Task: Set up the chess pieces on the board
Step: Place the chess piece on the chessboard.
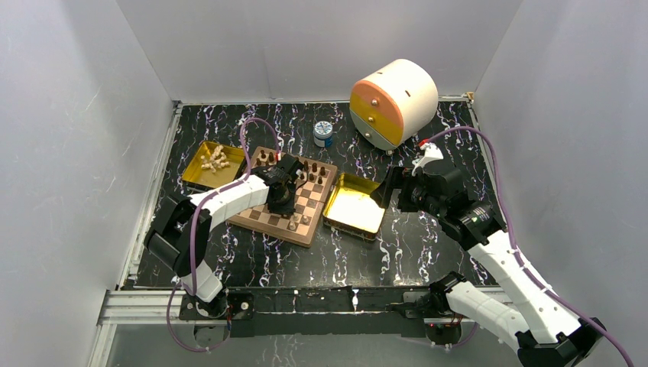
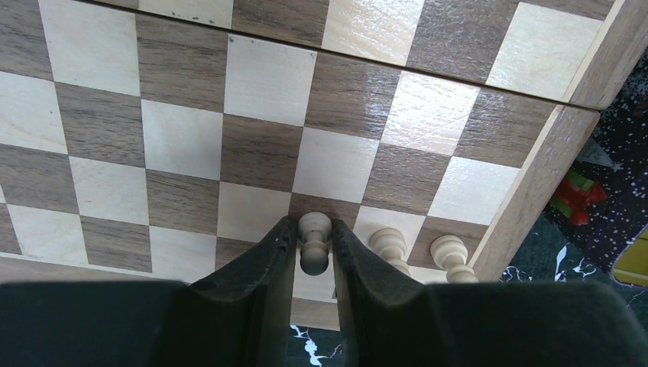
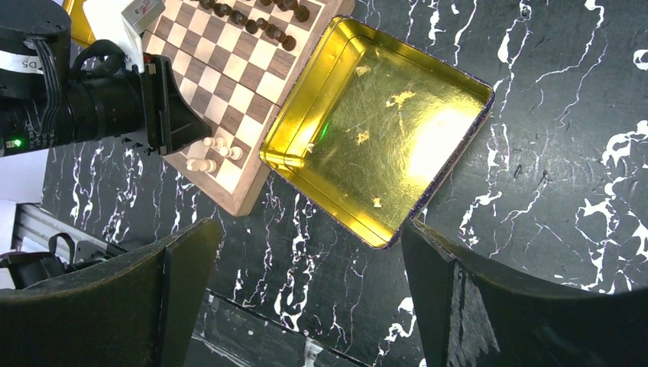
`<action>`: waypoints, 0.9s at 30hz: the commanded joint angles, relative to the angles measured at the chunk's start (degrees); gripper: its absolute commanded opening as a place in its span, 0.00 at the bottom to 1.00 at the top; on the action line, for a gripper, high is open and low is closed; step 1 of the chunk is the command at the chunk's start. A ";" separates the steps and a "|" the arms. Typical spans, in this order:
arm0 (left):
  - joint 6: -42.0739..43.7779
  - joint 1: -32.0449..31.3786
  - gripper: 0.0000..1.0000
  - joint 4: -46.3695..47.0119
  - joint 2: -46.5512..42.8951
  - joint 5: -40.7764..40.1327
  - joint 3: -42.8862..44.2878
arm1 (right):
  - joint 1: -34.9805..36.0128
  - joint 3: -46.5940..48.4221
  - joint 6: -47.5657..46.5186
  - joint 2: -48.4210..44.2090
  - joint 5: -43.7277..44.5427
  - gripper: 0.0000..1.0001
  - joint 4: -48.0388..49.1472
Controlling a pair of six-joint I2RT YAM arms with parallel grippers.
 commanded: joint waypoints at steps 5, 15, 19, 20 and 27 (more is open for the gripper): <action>0.18 -0.31 0.24 -2.79 0.26 -1.18 2.58 | -0.18 0.57 -0.13 -1.09 -0.55 0.99 3.07; 0.00 -0.31 0.33 -4.08 -1.26 -1.32 6.15 | -0.17 0.28 0.02 -1.16 -0.61 0.99 3.32; -0.49 -0.31 0.33 -4.74 -1.82 -0.76 7.74 | -0.17 0.21 0.02 -1.24 -0.62 0.99 3.24; -0.67 -0.31 0.33 -4.76 -2.07 -0.69 7.99 | -0.19 0.22 0.02 -1.33 -0.62 0.99 3.24; -2.01 -0.15 0.33 -4.63 -5.19 -4.88 9.55 | -0.18 0.14 -0.07 -1.36 -0.40 0.99 3.15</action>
